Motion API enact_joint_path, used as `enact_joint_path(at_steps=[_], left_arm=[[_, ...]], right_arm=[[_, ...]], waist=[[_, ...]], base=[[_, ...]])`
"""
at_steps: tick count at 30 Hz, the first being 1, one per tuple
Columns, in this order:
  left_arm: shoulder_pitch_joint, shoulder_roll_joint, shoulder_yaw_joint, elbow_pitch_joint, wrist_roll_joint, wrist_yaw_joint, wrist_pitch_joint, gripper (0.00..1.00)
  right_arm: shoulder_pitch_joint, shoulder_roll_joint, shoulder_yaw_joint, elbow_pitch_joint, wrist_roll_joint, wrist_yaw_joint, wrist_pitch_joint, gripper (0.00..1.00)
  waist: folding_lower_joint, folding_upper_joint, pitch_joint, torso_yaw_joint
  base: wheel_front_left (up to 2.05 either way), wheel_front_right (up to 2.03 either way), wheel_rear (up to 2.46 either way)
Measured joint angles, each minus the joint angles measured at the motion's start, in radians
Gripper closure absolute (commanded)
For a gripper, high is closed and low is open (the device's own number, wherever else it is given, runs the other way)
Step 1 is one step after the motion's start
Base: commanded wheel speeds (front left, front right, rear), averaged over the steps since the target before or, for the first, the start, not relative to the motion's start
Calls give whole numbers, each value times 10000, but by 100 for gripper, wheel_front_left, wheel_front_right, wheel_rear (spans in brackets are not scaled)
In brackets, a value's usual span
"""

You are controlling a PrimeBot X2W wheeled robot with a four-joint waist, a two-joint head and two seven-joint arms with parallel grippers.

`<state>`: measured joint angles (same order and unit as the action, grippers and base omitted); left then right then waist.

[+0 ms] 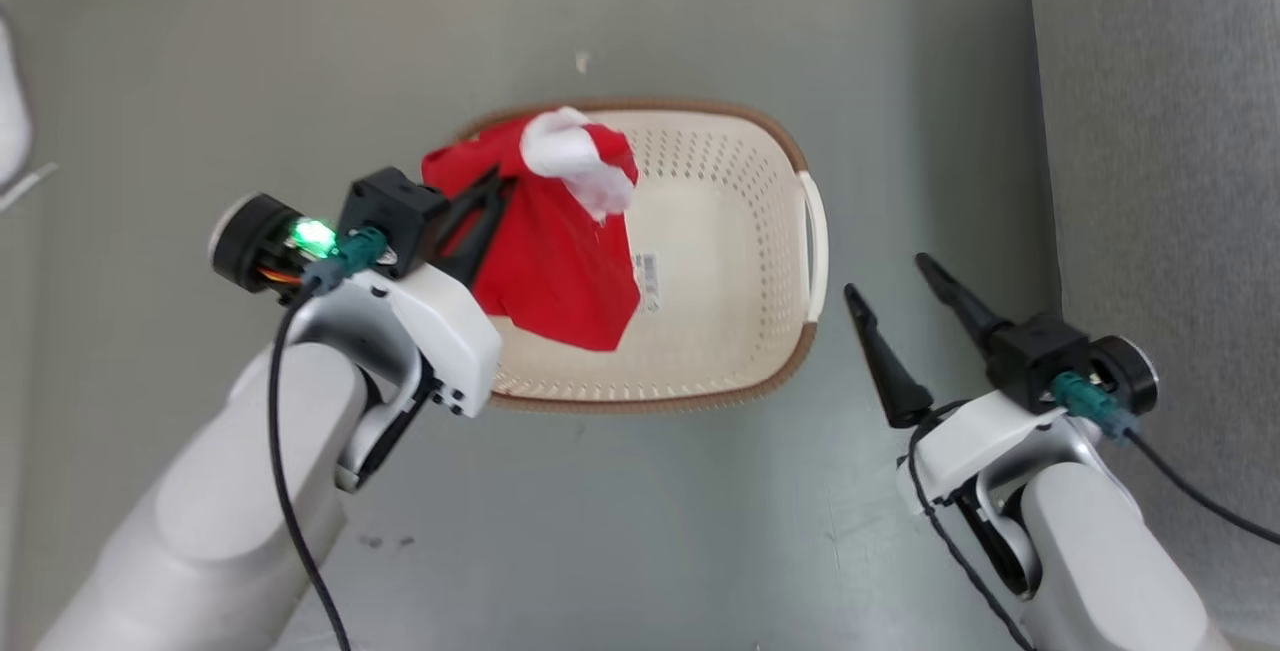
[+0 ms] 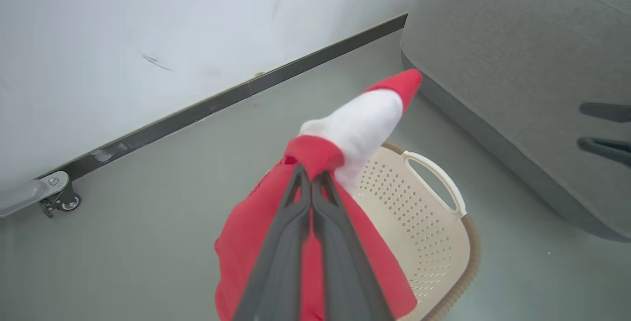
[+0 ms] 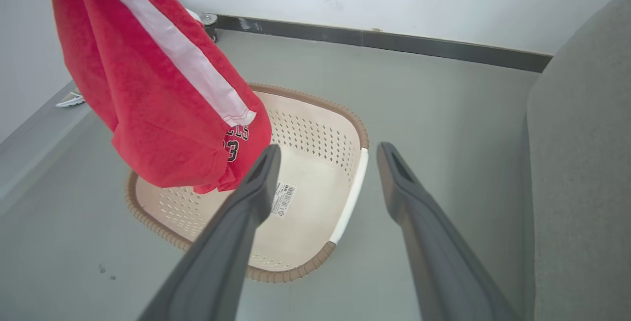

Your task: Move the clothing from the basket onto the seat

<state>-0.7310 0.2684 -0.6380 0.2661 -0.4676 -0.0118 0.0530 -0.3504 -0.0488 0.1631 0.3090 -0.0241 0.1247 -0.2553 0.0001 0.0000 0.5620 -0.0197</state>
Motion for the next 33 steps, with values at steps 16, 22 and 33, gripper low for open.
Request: enact_joint_path(at_steps=[16, 22, 33], left_arm=[[477, -644, -230, -90, -341, 107, -98, 100], [746, -963, -539, -73, -424, 123, 82, 100], [1176, -1400, -995, -44, -449, 268, 447, 100]], right_arm=[[429, -100, 1791, 293, 201, 0, 0, 0], [631, -104, 2355, 359, 412, 0, 0, 0], [1238, -102, 2953, 523, 970, 0, 2, 0]], waist=[[-1, 0, -2053, 783], [-1, 0, -2769, 990], [-1, 0, -3958, 1309]], base=[[0, 0, 0], [0, 0, 0], [0, 0, 0]])
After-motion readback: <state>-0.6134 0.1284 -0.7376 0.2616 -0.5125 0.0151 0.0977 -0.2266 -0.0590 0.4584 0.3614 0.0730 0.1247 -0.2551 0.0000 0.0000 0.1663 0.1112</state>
